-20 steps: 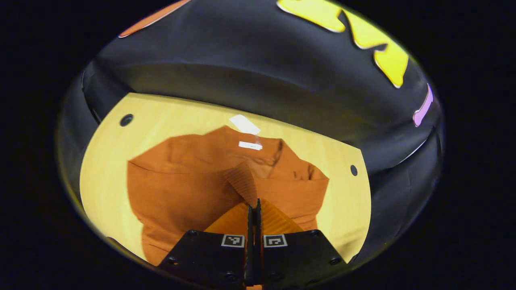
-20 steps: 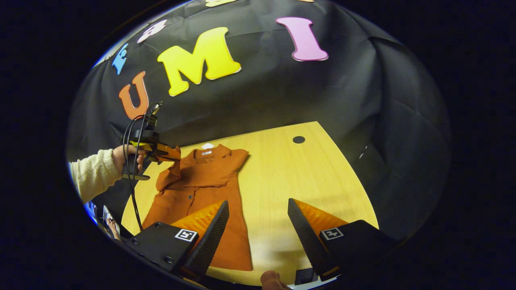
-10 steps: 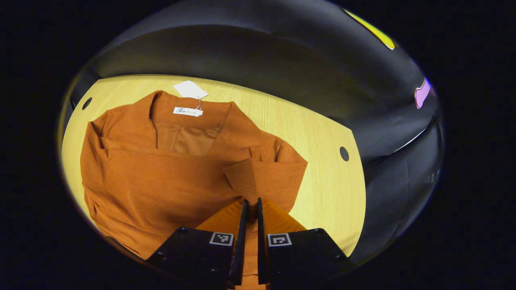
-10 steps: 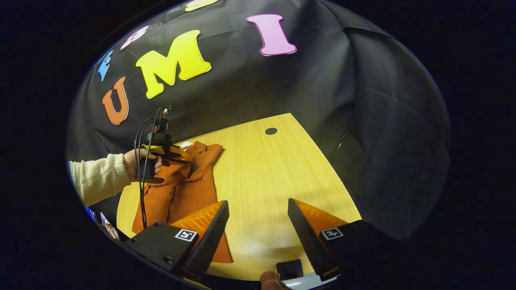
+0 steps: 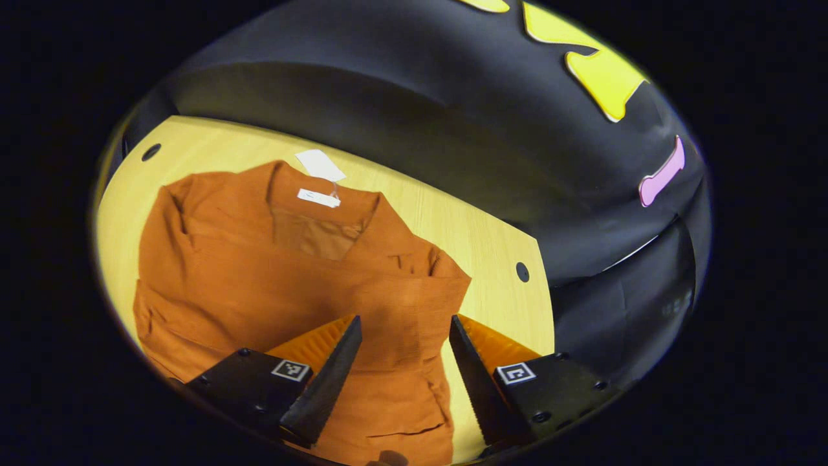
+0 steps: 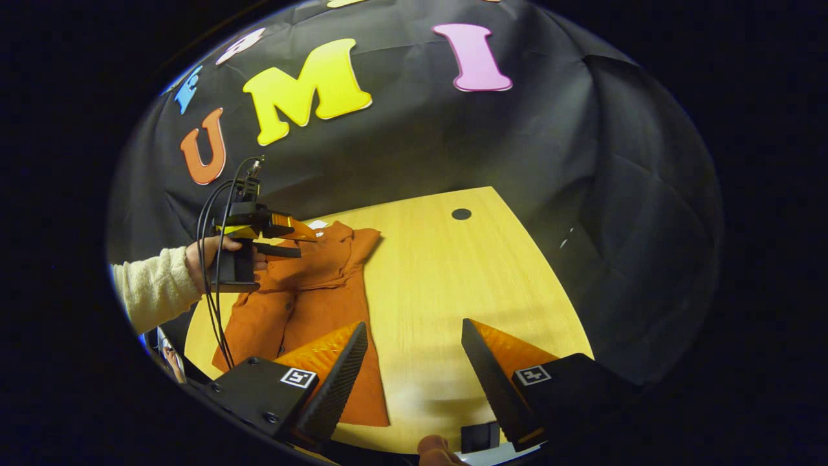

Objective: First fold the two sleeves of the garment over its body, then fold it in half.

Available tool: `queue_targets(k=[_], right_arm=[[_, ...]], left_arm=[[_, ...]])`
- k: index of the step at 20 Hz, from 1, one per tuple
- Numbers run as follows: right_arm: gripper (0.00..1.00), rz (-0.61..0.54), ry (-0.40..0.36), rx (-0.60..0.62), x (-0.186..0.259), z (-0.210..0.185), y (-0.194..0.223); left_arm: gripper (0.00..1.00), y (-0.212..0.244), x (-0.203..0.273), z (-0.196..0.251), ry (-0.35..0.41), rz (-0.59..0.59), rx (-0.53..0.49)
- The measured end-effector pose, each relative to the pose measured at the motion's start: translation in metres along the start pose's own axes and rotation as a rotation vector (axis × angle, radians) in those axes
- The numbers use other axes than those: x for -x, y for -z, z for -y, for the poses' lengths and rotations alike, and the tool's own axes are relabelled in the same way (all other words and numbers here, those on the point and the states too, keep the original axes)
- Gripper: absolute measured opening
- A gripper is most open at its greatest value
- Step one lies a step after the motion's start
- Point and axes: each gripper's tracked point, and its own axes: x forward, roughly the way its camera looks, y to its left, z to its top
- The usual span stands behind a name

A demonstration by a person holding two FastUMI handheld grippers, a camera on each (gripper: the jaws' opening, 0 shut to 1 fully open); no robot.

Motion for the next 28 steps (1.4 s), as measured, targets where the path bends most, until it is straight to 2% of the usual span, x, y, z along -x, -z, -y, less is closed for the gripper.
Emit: queue_targets(k=[1,5,8,12,16,20,22,25,28], right_arm=[[0.94,-0.002,-0.013,0.011,-0.004,-0.011,0.001],[0.94,-0.026,-0.056,0.063,-0.020,-0.054,0.010],[0.94,-0.063,-0.076,0.097,-0.032,-0.084,0.027],[0.94,-0.125,-0.084,0.153,-0.046,-0.112,0.058],[0.95,-0.207,-0.078,0.202,-0.059,-0.124,0.095],[0.95,-0.327,-0.070,0.188,-0.059,-0.112,0.134],[0.94,-0.383,-0.070,0.182,-0.060,-0.097,0.150],[0.95,-0.481,-0.069,0.147,-0.052,-0.073,0.168],[0.95,-0.608,-0.110,0.065,-0.043,-0.061,0.191]], left_arm=[[0.94,0.001,0.013,-0.016,-0.027,0.024,-0.010],[0.95,0.013,0.062,-0.090,-0.131,0.089,-0.069],[0.98,0.038,0.099,-0.143,-0.212,0.097,-0.103],[0.99,0.075,0.141,-0.213,-0.312,0.074,-0.148],[0.99,0.112,0.184,-0.281,-0.417,0.001,-0.190],[0.99,0.140,0.224,-0.317,-0.418,-0.088,-0.155],[0.99,0.151,0.243,-0.324,-0.382,-0.156,-0.110],[0.99,0.164,0.263,-0.315,-0.270,-0.284,-0.059],[0.99,0.155,0.280,-0.298,-0.145,-0.353,-0.077]])
